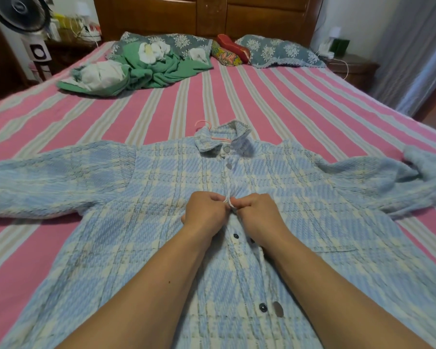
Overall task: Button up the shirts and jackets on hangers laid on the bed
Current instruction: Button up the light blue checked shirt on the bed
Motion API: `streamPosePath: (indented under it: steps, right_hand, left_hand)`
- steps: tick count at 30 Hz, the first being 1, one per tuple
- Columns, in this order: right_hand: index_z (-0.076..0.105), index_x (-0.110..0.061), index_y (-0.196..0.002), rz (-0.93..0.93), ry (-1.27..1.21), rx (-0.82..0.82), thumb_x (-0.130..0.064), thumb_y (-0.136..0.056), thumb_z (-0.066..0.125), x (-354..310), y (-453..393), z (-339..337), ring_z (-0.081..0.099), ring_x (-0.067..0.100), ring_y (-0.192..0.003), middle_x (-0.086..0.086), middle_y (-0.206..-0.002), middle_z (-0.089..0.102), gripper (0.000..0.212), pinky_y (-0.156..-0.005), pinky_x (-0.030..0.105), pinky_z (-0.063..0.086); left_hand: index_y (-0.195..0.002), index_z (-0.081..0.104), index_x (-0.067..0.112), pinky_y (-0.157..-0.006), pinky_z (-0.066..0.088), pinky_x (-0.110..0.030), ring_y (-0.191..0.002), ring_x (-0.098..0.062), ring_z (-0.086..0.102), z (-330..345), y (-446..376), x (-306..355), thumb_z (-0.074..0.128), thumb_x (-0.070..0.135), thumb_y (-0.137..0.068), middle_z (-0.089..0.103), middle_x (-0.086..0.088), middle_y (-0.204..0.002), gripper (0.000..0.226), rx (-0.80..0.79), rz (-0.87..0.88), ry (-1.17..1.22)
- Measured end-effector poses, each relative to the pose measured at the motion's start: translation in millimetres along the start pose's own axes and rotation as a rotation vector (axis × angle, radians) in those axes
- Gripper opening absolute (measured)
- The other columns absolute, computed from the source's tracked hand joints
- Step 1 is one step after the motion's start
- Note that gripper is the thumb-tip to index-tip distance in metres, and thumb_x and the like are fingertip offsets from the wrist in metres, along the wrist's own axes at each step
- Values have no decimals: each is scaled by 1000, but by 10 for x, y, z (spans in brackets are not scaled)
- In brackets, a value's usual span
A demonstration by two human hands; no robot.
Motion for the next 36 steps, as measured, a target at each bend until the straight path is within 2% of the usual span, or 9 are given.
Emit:
streamPosePath:
  steps: [3, 7, 10, 13, 16, 20, 26, 31, 36]
  right_hand:
    - [68, -19, -129, -17, 86, -108, -10, -97, 59, -71, 132, -54, 68, 18, -95, 1, -130, 67, 34, -64, 21, 49]
    - [59, -13, -131, -17, 398, -235, -13, -92, 62, -264, 512, -188, 62, 29, -109, 11, -135, 60, 39, -80, 34, 53]
    - [53, -13, -123, 64, 631, -236, -11, -90, 59, -200, 897, -378, 61, 28, -102, 12, -122, 58, 34, -71, 32, 49]
    - [59, -15, -107, 140, 443, -167, -6, -88, 58, -6, 1209, -469, 57, 22, -83, 7, -101, 63, 21, -58, 28, 41]
    - [66, -17, -83, 105, 68, -60, 2, -86, 54, 84, 1391, -549, 62, 23, -64, 3, -74, 67, 23, -53, 27, 44]
    - [78, -18, -93, 144, -309, -127, 7, -84, 48, 89, 1443, -683, 71, 44, -84, 16, -85, 76, 40, -72, 54, 59]
    - [77, -19, -91, 51, -355, -24, 3, -83, 44, -27, 1328, -542, 68, 44, -83, 13, -82, 75, 41, -62, 51, 55]
    - [72, -22, -118, 9, -312, -61, -4, -94, 53, -14, 1305, -204, 69, 15, -95, -4, -111, 72, 36, -70, 25, 52]
    - [78, -7, -102, 195, -596, -136, 6, -61, 46, 129, 1238, -305, 72, 42, -91, 21, -97, 76, 54, -85, 58, 59]
  left_hand:
    - [-77, 73, 29, -101, 48, -50, -94, -23, 70, -38, 151, 58, 67, 21, -88, 76, 1, -88, 15, -73, 58, -130]
    - [-139, 52, 11, -70, 52, -33, -107, -29, 64, -209, 575, 204, 64, 28, -93, 59, -14, -134, 51, -100, -10, -155]
    - [-118, 51, 4, -59, 45, -29, -81, -22, 62, -261, 960, 150, 58, 43, -93, 64, -11, -104, 47, -102, 3, -406]
    - [-113, 57, 13, -85, 52, -39, -97, -27, 64, -139, 1237, 5, 48, 64, -89, 67, -6, -109, 57, -131, -28, -662]
    - [-121, 53, 16, -84, 50, -43, -105, -31, 62, -17, 1260, 51, 55, 51, -88, 63, -8, -120, 48, -87, -47, -761]
    - [-102, 51, 11, -65, 42, -32, -83, -24, 54, -138, 1208, 105, 60, 16, -95, 53, -7, -93, 13, -86, 40, -523]
    - [-99, 76, 5, -74, 59, -42, -79, -31, 74, -401, 1453, -93, 64, -1, -93, 77, -16, -89, 14, -207, 8, 263]
    - [-110, 74, 2, -84, 60, -44, -96, -37, 74, -323, 1388, -222, 60, -2, -96, 76, -21, -101, 21, -312, 7, 385]
    - [-106, 74, -2, -69, 61, -35, -86, -34, 76, -327, 1308, -250, 59, -2, -96, 77, -21, -95, 17, -314, -45, 400]
Point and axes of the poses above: each hand's wrist, its own y-axis away from the middle knuckle, its own z-axis out of the palm, x = y × z, the point moved 2 cm from there along -y, towards the middle knuckle
